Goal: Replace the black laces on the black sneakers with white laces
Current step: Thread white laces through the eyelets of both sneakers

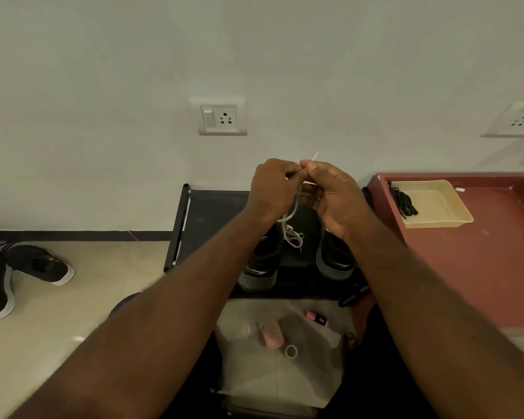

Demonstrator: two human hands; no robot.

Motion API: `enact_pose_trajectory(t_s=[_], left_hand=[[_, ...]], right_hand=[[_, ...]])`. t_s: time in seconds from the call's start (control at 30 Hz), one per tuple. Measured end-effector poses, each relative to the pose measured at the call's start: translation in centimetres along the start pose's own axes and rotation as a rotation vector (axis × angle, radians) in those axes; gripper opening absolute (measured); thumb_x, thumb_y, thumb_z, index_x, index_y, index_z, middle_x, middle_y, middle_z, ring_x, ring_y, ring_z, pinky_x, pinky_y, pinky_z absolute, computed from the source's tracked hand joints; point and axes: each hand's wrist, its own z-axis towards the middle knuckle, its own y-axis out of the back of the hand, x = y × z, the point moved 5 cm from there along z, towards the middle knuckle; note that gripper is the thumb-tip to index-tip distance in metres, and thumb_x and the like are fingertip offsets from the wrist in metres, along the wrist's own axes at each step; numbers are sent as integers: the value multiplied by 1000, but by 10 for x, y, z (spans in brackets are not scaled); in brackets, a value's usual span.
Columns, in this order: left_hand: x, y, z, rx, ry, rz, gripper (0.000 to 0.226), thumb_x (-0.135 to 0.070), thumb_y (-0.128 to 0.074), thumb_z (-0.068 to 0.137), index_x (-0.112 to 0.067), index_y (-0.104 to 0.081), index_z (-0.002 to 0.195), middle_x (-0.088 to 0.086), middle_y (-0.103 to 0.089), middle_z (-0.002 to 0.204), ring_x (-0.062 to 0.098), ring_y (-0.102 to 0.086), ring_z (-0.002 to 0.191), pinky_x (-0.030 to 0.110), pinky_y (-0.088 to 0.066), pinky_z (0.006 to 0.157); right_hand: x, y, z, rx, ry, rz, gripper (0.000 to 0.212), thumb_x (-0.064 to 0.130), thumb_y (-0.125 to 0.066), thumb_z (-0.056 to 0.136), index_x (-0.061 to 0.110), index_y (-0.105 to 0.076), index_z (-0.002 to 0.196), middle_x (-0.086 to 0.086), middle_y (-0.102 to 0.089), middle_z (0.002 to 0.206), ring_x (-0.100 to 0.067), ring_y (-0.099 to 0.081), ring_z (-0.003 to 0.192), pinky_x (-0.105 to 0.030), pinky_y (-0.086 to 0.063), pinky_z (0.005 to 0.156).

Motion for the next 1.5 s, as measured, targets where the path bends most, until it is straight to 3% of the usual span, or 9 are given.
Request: enact_pose_trajectory(t_s=[0.1, 0.2, 0.3, 0.4, 0.5, 0.67, 0.87, 1.17, 1.5], left_hand=[[3, -5, 1, 83, -17, 31, 21, -25, -62, 96, -12, -73, 108, 6, -70, 108, 16, -66, 87, 30, -54, 84], [33, 8, -5, -32, 73, 68, 30, -26, -61, 96, -16, -63, 124, 3, -60, 125, 15, -62, 100, 29, -50, 92], [96, 5, -27, 68, 364, 366, 44, -33, -61, 94, -11, -52, 131, 12, -54, 129, 30, -56, 116, 40, -46, 95], [147, -17, -62, 356, 652, 405, 52, -39, -66, 89, -7, -51, 126, 15, -58, 124, 35, -59, 111, 45, -52, 93], [155, -24, -71, 340, 677, 312, 31, -25, -56, 93, -2, -61, 112, 16, -66, 110, 35, -65, 98, 41, -56, 85], [138, -8, -89, 226, 567, 419, 21, -15, -47, 93, -3, -62, 101, 15, -67, 98, 34, -65, 89, 39, -56, 76], [132, -9, -164, 145, 557, 434, 26, -20, -41, 100, -14, -58, 118, 6, -68, 97, 23, -66, 87, 39, -57, 77], [152, -20, -178, 196, 630, 400, 17, -21, -49, 96, -18, -59, 109, 0, -66, 92, 17, -64, 81, 39, -58, 76], [156, -33, -108, 220, 535, 359, 38, -37, -62, 85, -14, -60, 114, 5, -56, 108, 25, -60, 97, 41, -53, 83]], right_hand=[[12, 14, 16, -177, 13, -185, 14, 10, -57, 97, 11, -70, 93, -6, -72, 95, -22, -68, 93, -39, -58, 78], [71, 42, 19, -616, 435, -245, 16, 13, -52, 93, 18, -63, 83, -8, -70, 91, -20, -67, 87, -52, -58, 83], [103, 32, 8, -598, 719, -305, 18, 10, -49, 96, 21, -56, 83, -7, -69, 84, -21, -68, 82, -44, -57, 81], [51, 14, 6, -373, 367, -498, 16, 11, -53, 99, 13, -63, 87, -6, -69, 80, -13, -64, 68, -32, -57, 68], [-34, 9, -13, -246, 44, -592, 13, 17, -54, 102, 14, -64, 94, -6, -68, 78, -8, -56, 55, -23, -45, 51], [-76, 14, -36, -364, 19, -492, 8, 9, -57, 97, 16, -61, 100, -6, -70, 78, -3, -57, 55, -25, -45, 53], [-116, -4, -42, -232, -69, -598, 16, 8, -56, 97, 20, -66, 100, -3, -70, 85, -10, -63, 67, -26, -51, 60], [-146, -20, -17, -33, -96, -1049, 57, 31, -73, 88, 11, -54, 139, -7, -56, 137, -21, -52, 127, -32, -41, 106], [-158, -14, 1, -44, -24, -1130, 51, 23, -70, 86, 7, -58, 133, -11, -55, 130, -25, -53, 120, -31, -40, 103]])
